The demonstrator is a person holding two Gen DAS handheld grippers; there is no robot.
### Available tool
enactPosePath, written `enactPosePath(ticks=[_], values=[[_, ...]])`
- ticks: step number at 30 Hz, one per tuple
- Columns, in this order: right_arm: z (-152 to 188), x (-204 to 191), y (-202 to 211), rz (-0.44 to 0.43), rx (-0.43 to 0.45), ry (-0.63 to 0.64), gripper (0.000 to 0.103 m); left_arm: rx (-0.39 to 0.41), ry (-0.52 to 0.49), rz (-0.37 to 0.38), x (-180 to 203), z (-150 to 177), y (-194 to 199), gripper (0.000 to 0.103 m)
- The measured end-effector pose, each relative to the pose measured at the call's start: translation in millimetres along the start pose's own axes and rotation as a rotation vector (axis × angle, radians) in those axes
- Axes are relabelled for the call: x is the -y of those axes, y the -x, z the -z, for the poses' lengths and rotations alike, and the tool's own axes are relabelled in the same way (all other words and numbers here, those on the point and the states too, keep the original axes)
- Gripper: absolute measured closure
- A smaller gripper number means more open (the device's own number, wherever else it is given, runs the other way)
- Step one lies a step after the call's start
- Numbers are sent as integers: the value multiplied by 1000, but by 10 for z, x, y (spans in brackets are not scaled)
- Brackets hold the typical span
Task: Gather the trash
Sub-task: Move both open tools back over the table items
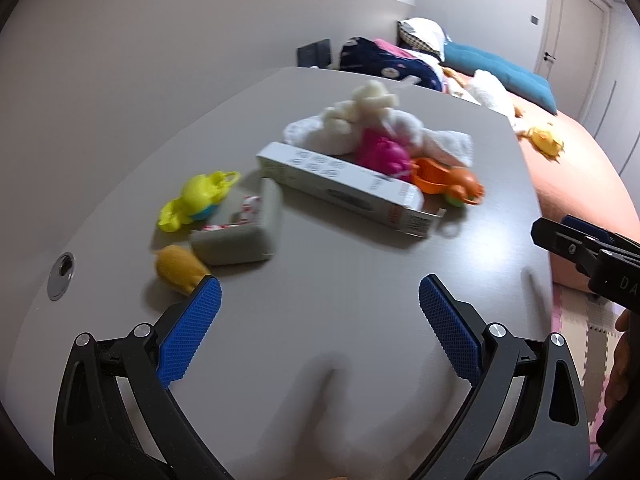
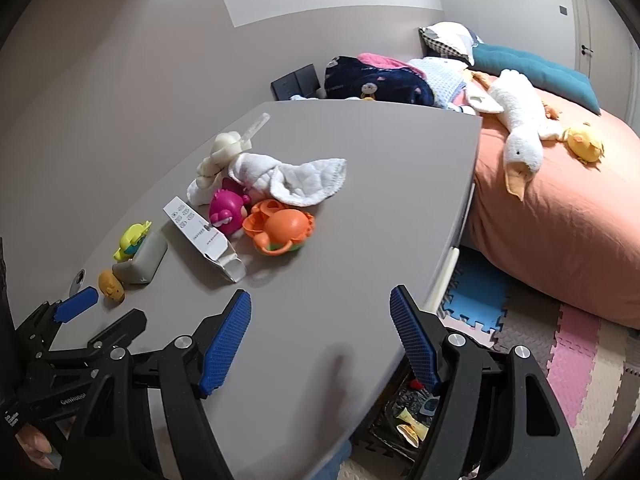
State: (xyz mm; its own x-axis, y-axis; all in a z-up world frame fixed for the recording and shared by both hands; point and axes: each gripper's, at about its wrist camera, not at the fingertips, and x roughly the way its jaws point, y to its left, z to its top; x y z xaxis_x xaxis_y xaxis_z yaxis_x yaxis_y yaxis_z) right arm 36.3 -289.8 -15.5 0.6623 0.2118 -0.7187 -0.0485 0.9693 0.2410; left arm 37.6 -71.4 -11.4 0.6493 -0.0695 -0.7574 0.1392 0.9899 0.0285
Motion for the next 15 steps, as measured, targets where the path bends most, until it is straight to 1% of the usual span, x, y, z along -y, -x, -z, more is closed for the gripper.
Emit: enactPosePath(ticks=[7,12,15], values=[[-150,-186,-263,-7,-20,27,30,-18,47,-27,-369,-13,-119,7],[-263,-230,-476,-6,-38,22,30,-39,86,-35,-583,-23,-235,7],[-325,-251,-609,1,-52,21,30,-41,84,-40,-665,-44,-285,7]])
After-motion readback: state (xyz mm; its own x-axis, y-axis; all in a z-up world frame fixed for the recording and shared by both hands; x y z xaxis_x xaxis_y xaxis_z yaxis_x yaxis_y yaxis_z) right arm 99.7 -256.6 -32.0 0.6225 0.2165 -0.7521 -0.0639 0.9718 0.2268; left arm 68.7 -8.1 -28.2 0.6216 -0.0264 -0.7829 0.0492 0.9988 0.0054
